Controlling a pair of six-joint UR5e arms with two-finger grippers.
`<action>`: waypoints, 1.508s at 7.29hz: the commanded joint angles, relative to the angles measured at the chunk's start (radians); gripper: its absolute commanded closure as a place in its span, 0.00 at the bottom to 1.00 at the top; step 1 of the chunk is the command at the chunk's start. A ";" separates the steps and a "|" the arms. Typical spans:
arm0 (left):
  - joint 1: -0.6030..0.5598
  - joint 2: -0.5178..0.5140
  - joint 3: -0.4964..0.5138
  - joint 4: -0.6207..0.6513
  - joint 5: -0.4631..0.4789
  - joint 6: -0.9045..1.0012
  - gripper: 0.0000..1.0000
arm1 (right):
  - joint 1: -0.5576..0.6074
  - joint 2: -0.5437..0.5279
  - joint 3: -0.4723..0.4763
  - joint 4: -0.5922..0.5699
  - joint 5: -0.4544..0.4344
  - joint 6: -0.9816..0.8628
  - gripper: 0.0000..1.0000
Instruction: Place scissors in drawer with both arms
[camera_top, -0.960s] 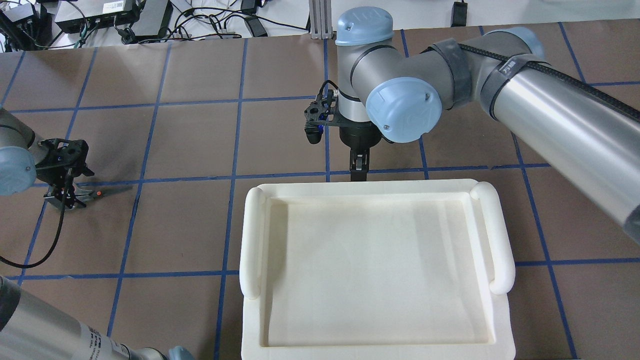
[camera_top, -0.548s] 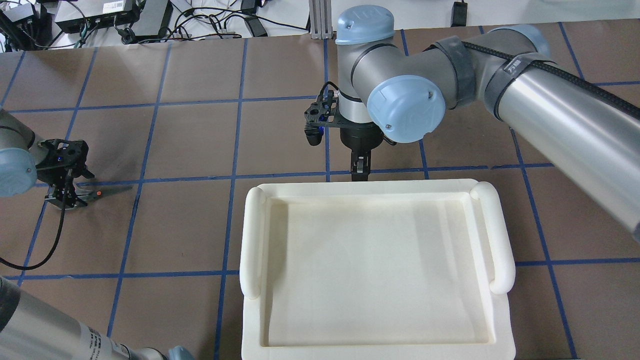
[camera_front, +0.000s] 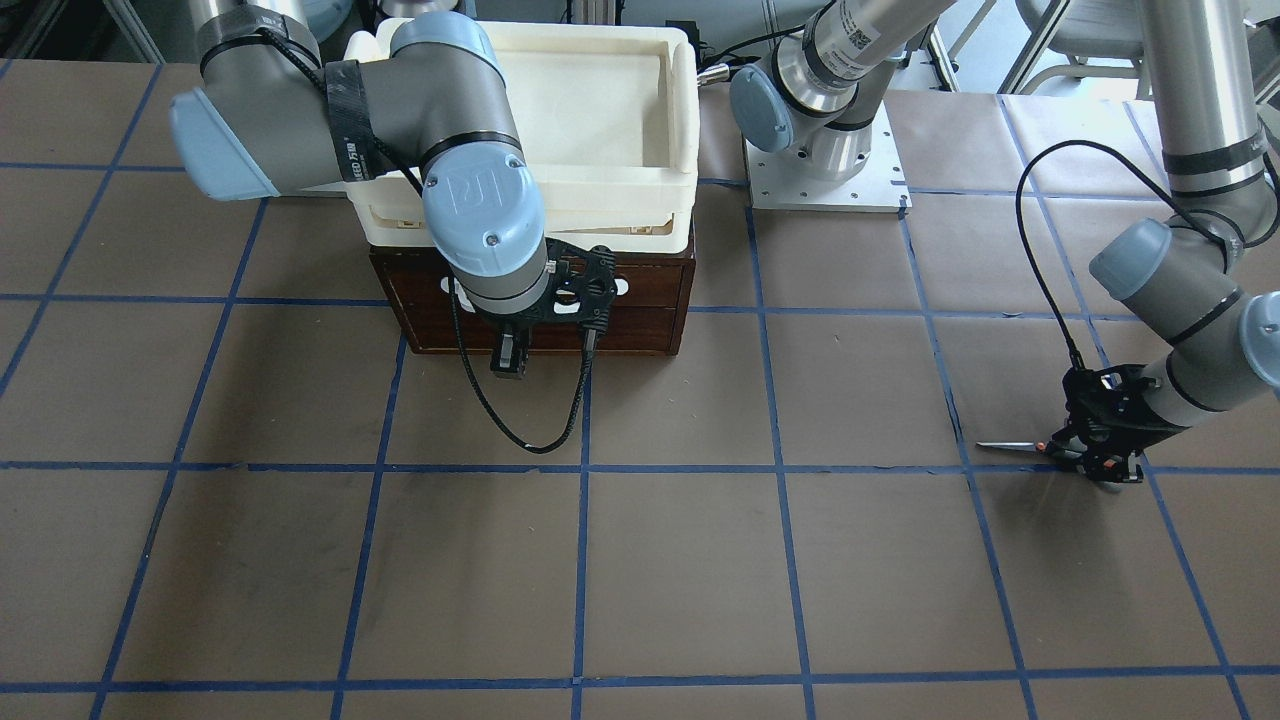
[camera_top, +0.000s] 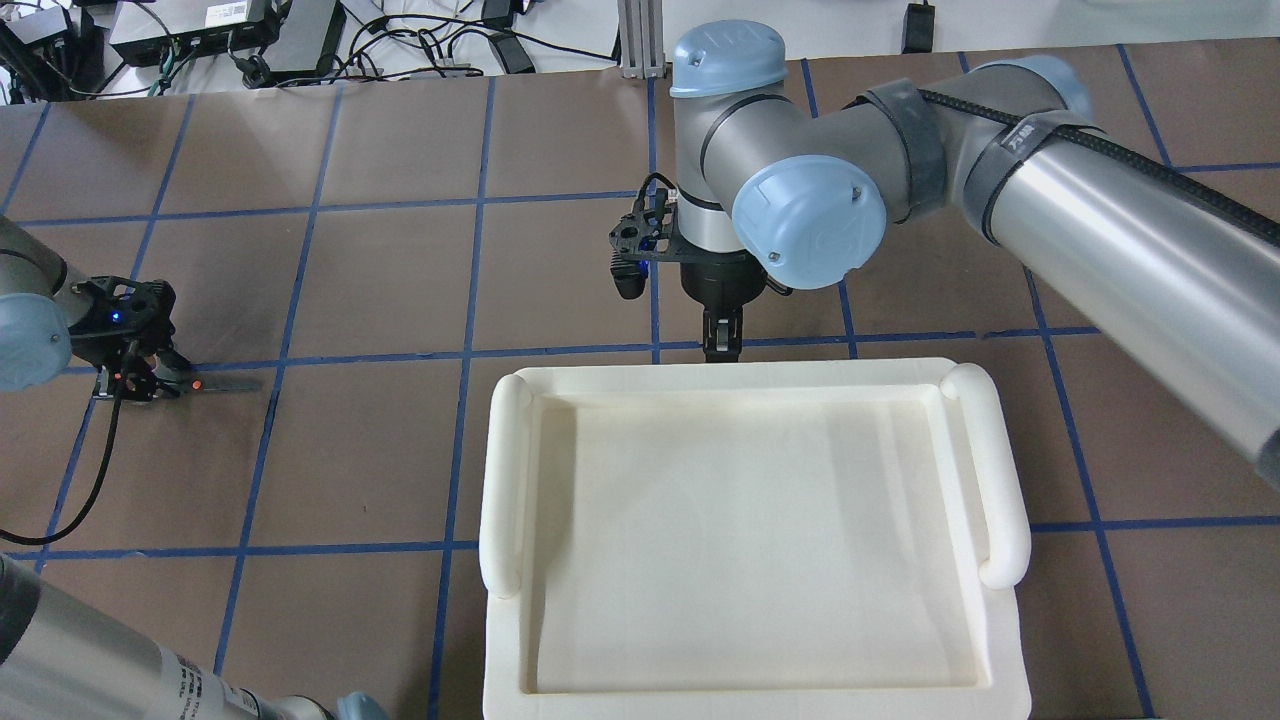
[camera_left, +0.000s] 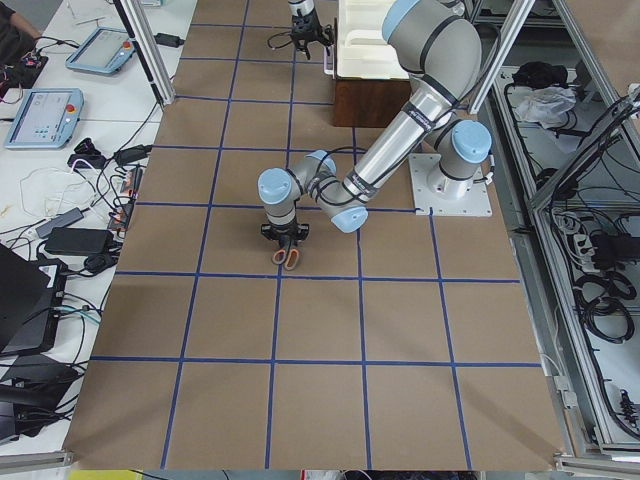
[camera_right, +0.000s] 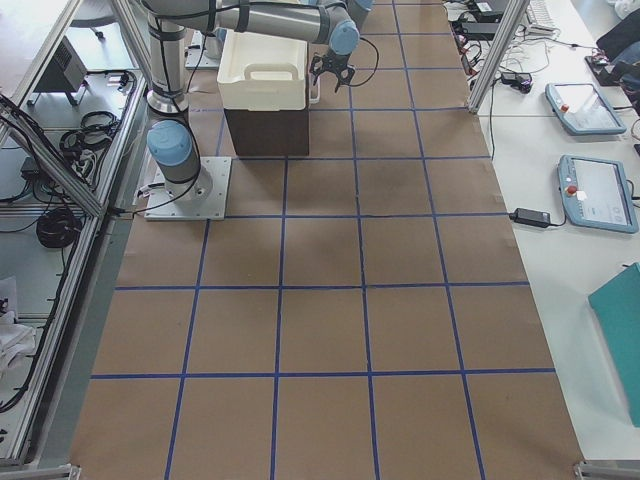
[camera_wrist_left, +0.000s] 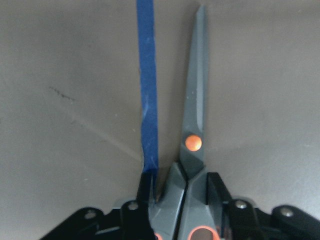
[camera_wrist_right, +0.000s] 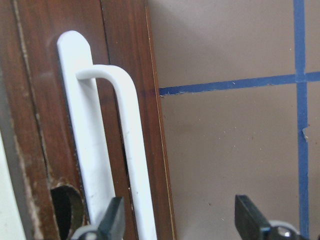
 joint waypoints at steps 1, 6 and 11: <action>0.000 0.006 0.000 -0.003 -0.001 0.004 0.82 | 0.000 0.013 0.013 -0.009 0.001 -0.004 0.20; 0.000 0.018 0.005 -0.009 -0.003 0.008 1.00 | 0.000 0.022 0.019 -0.046 -0.001 -0.026 0.36; -0.015 0.052 0.049 -0.061 -0.010 0.006 1.00 | 0.000 0.014 0.008 -0.115 -0.002 -0.019 0.57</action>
